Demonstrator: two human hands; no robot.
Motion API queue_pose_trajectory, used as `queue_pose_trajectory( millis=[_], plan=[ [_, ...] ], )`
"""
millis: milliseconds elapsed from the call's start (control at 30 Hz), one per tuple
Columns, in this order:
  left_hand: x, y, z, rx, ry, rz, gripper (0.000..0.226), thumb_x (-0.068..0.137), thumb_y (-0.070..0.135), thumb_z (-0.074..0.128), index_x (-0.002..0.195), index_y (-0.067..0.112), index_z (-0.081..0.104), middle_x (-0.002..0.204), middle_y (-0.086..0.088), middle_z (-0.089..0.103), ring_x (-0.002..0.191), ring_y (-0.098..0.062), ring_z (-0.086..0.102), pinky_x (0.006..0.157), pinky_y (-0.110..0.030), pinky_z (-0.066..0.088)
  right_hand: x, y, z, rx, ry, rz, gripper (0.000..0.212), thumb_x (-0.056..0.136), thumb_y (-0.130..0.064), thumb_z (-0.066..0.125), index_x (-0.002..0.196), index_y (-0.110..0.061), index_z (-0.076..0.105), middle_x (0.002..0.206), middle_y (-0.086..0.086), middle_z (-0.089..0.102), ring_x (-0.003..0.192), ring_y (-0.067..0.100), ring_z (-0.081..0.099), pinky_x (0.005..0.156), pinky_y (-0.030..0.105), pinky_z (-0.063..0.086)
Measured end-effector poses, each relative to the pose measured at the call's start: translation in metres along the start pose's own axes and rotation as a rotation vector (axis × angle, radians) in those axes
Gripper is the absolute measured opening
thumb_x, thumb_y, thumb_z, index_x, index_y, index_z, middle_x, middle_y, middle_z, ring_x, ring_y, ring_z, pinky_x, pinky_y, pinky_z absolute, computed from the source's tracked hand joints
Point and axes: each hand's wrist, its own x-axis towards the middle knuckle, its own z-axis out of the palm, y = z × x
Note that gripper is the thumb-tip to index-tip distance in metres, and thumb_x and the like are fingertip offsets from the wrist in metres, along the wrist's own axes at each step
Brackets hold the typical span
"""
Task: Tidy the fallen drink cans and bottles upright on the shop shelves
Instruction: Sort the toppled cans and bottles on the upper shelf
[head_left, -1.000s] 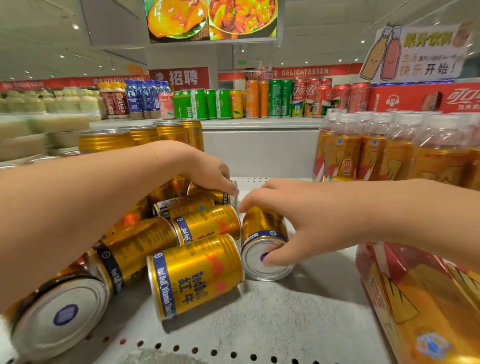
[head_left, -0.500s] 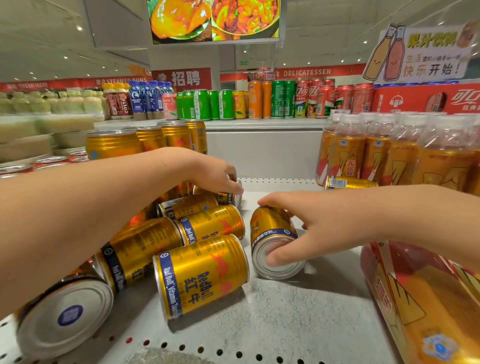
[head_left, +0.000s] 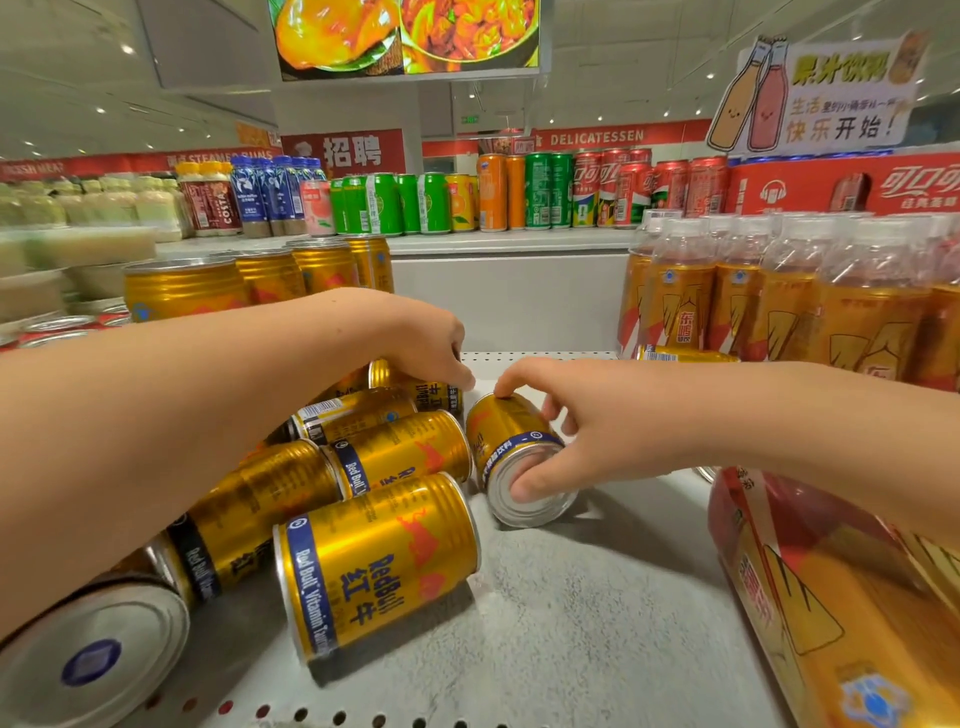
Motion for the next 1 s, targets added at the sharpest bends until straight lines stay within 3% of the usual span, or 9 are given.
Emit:
queue_pose_trajectory(
  millis=[100, 200, 300, 400, 633, 800, 867, 967, 1000],
  plan=[
    [0.000, -0.002, -0.005, -0.092, -0.014, 0.034, 0.052, 0.095, 0.065, 0.051, 0.126, 0.023, 0.056, 0.115, -0.001, 0.061, 0.104, -0.024, 0.058, 0.083, -0.033, 0.046, 0.008, -0.002, 0.003, -0.018, 0.028, -0.045, 0.083, 0.079, -0.057, 0.075, 0.147, -0.042, 0.030, 0.100, -0.024, 0.049, 0.085, -0.001, 0.056, 0.066, 0.014, 0.043],
    [-0.002, -0.007, -0.008, -0.167, 0.053, 0.054, 0.043, 0.101, 0.055, 0.047, 0.123, 0.022, 0.062, 0.114, -0.002, 0.065, 0.103, -0.023, 0.060, 0.083, -0.032, 0.046, 0.017, 0.000, 0.008, -0.038, 0.060, -0.036, 0.083, 0.079, -0.055, 0.075, 0.145, -0.031, 0.032, 0.116, -0.009, 0.061, 0.097, 0.012, 0.062, 0.082, 0.033, 0.055],
    [-0.004, -0.012, -0.008, -0.183, 0.097, 0.065, 0.035, 0.103, 0.047, 0.048, 0.121, 0.022, 0.064, 0.112, -0.001, 0.065, 0.099, -0.021, 0.061, 0.079, -0.030, 0.045, 0.026, -0.001, 0.010, -0.103, 0.086, -0.034, 0.068, 0.080, -0.057, 0.072, 0.131, -0.024, 0.041, 0.113, -0.003, 0.065, 0.094, 0.018, 0.064, 0.082, 0.042, 0.055],
    [-0.003, -0.012, -0.006, -0.190, 0.087, 0.073, 0.033, 0.103, 0.045, 0.049, 0.124, 0.023, 0.063, 0.115, -0.001, 0.065, 0.101, -0.021, 0.060, 0.082, -0.030, 0.046, 0.033, -0.003, 0.008, -0.133, 0.068, -0.038, 0.064, 0.080, -0.058, 0.071, 0.127, -0.025, 0.042, 0.114, -0.005, 0.064, 0.092, 0.016, 0.063, 0.080, 0.040, 0.055],
    [0.001, -0.011, 0.002, -0.213, 0.026, 0.085, 0.047, 0.104, 0.054, 0.042, 0.132, 0.021, 0.060, 0.117, -0.001, 0.061, 0.107, -0.022, 0.057, 0.089, -0.033, 0.046, 0.035, 0.005, 0.003, -0.065, -0.039, -0.011, 0.092, 0.077, -0.057, 0.076, 0.150, -0.035, 0.024, 0.139, -0.010, 0.048, 0.115, 0.014, 0.055, 0.077, 0.019, 0.044],
    [0.004, -0.007, 0.002, -0.231, 0.017, 0.080, 0.053, 0.104, 0.058, 0.036, 0.134, 0.020, 0.058, 0.116, -0.001, 0.058, 0.107, -0.022, 0.054, 0.088, -0.033, 0.041, 0.025, 0.016, -0.002, -0.121, -0.071, 0.059, 0.109, 0.076, -0.065, 0.073, 0.157, -0.036, 0.007, 0.158, -0.007, 0.032, 0.136, 0.015, 0.043, 0.103, 0.029, 0.041],
    [0.004, -0.005, 0.002, -0.235, 0.003, 0.083, 0.054, 0.104, 0.058, 0.035, 0.134, 0.020, 0.057, 0.117, -0.001, 0.058, 0.107, -0.022, 0.052, 0.089, -0.033, 0.040, 0.017, 0.022, -0.011, -0.101, -0.067, 0.081, 0.104, 0.076, -0.067, 0.072, 0.156, -0.039, 0.012, 0.156, -0.010, 0.034, 0.131, 0.010, 0.046, 0.101, 0.026, 0.041],
    [0.005, -0.002, 0.003, -0.231, -0.004, 0.078, 0.055, 0.104, 0.059, 0.035, 0.137, 0.020, 0.055, 0.120, -0.001, 0.057, 0.109, -0.022, 0.052, 0.093, -0.034, 0.041, -0.003, 0.037, -0.031, -0.130, 0.000, 0.125, 0.082, 0.079, -0.070, 0.064, 0.149, -0.044, 0.029, 0.146, -0.013, 0.045, 0.107, 0.003, 0.050, 0.087, 0.018, 0.040],
    [0.005, -0.002, 0.003, -0.225, -0.009, 0.077, 0.055, 0.104, 0.058, 0.035, 0.137, 0.020, 0.055, 0.120, -0.002, 0.058, 0.109, -0.023, 0.052, 0.093, -0.035, 0.042, -0.011, 0.044, -0.037, -0.158, 0.033, 0.150, 0.076, 0.081, -0.070, 0.061, 0.147, -0.043, 0.034, 0.144, -0.012, 0.047, 0.108, 0.003, 0.052, 0.089, 0.020, 0.042]
  ],
)
